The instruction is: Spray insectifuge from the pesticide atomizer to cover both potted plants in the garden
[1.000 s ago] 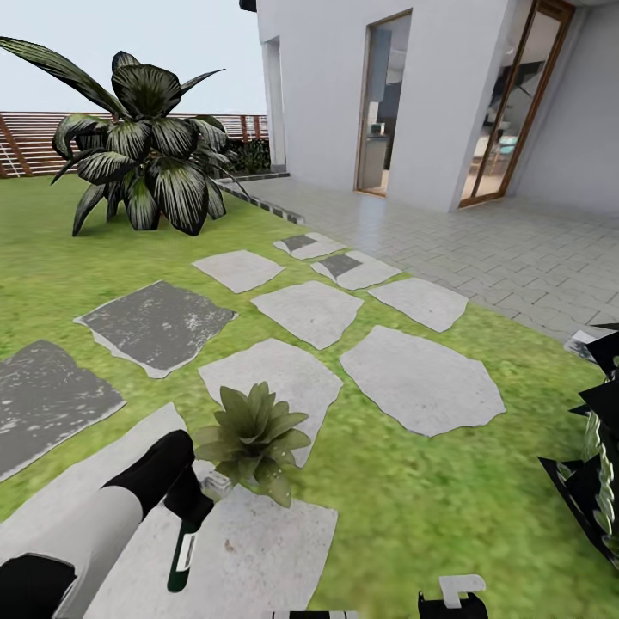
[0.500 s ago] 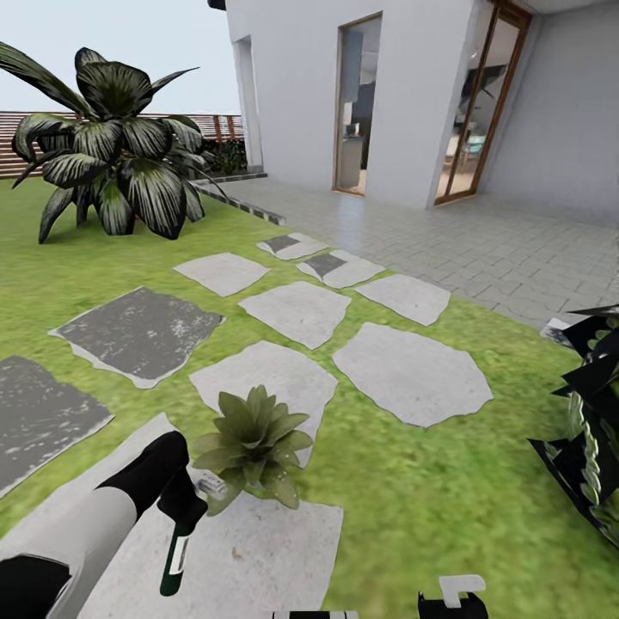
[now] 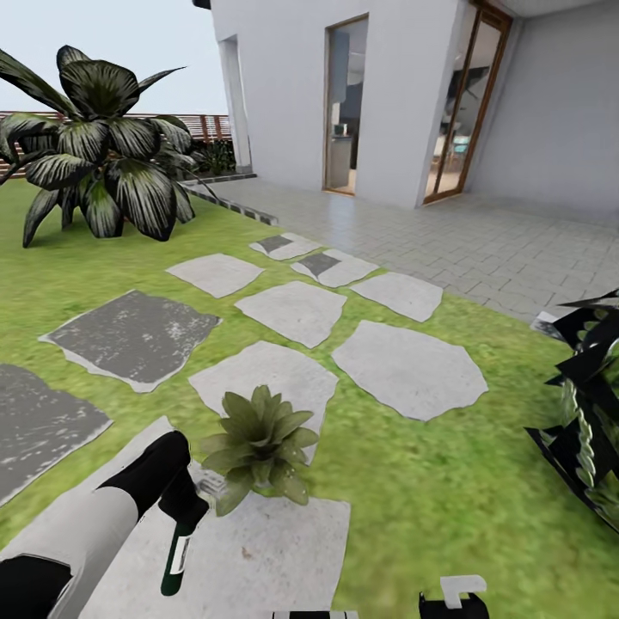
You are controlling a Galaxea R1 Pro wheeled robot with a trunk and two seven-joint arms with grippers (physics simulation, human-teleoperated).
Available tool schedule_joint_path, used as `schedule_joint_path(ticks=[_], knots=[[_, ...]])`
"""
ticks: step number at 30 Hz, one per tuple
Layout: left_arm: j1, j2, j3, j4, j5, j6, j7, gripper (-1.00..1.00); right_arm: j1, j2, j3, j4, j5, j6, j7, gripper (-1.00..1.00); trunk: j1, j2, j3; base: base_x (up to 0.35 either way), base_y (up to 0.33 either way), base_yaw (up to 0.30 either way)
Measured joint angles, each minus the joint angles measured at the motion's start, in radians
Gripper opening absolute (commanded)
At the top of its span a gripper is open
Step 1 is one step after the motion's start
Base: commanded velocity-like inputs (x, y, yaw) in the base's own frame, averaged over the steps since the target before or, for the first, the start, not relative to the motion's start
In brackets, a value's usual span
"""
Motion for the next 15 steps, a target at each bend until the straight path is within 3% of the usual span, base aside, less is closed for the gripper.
schedule_joint_path(ticks=[6, 11, 15], knots=[[0.000, -0.003, 0.005, -0.008, 0.001, 0.001, 0.000, -1.00, 0.000, -0.001, 0.001, 0.001, 0.000, 0.000, 0.000, 1.00, 0.000, 0.000, 0.000, 0.158, 0.268, 0.000], [0.003, -0.007, -0.004, -0.010, 0.000, -0.002, 0.000, -1.00, -0.001, 0.000, 0.000, 0.000, 0.000, -0.001, -0.001, 1.00, 0.000, 0.000, 0.000, 0.036, 0.034, -0.006], [0.004, -0.006, -0.003, -0.009, -0.001, -0.007, 0.001, -1.00, 0.000, -0.001, 0.000, -0.002, -0.001, -0.001, -0.002, 1.00, 0.000, 0.000, 0.000, 0.002, 0.002, -0.220]])
